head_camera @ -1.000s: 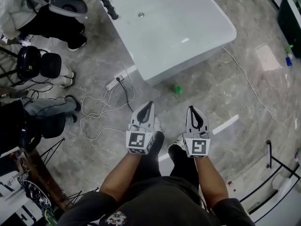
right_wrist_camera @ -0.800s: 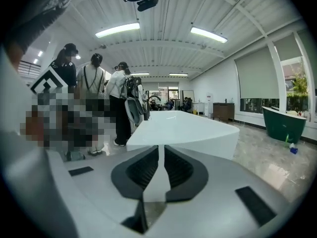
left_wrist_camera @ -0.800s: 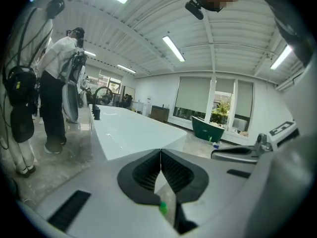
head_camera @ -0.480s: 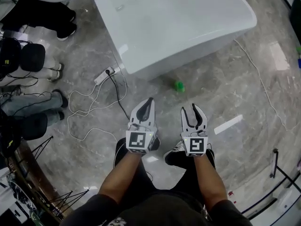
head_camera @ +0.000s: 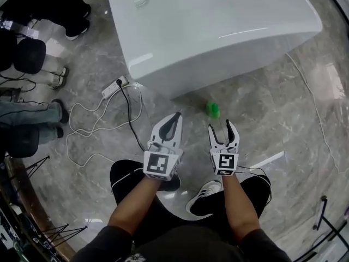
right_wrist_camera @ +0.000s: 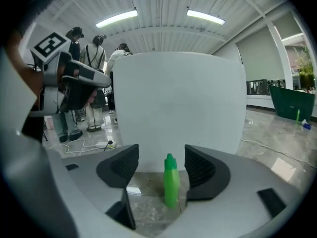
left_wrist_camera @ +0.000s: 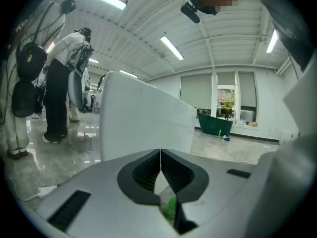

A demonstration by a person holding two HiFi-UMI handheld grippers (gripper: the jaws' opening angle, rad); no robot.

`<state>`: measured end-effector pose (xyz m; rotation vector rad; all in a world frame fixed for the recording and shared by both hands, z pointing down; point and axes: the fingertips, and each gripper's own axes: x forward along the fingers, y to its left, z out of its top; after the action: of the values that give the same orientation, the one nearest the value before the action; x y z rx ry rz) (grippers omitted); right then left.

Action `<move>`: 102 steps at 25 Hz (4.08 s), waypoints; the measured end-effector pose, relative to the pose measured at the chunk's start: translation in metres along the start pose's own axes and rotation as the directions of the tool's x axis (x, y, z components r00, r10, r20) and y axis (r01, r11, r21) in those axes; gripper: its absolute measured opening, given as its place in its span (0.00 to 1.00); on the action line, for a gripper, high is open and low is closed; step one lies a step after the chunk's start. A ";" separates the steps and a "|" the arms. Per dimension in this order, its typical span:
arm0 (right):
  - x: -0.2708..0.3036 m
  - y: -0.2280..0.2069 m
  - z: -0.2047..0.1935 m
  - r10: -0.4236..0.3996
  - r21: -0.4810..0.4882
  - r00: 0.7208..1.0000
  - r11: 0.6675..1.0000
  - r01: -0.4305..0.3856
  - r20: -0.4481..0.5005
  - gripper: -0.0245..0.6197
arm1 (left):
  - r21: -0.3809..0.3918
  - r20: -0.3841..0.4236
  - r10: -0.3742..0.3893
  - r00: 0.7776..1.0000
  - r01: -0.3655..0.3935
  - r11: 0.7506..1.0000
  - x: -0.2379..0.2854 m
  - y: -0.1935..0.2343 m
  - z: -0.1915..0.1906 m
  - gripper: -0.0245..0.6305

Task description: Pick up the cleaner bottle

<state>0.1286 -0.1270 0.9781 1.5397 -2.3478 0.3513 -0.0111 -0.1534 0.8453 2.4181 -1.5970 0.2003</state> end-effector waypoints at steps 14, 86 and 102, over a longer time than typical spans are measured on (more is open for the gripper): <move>0.082 -0.024 -0.138 0.029 0.002 0.998 1.000 -0.029 -0.060 0.51 | -0.001 0.036 0.042 0.998 -0.042 0.999 0.018 0.005 -0.048 0.05; -0.364 0.050 0.551 -0.097 -0.049 0.995 0.994 0.098 0.019 0.34 | 0.005 -0.074 -0.053 0.996 0.053 0.999 -0.229 -0.102 0.448 0.05; -0.361 0.078 0.621 -0.132 -0.044 0.983 0.989 0.139 0.129 0.34 | -0.008 -0.015 -0.079 0.997 0.079 0.997 -0.260 -0.083 0.506 0.05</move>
<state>0.1151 -0.0209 0.2633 1.7320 -2.3075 0.1633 -0.0452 -0.0288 0.2855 2.4622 -1.4899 0.1986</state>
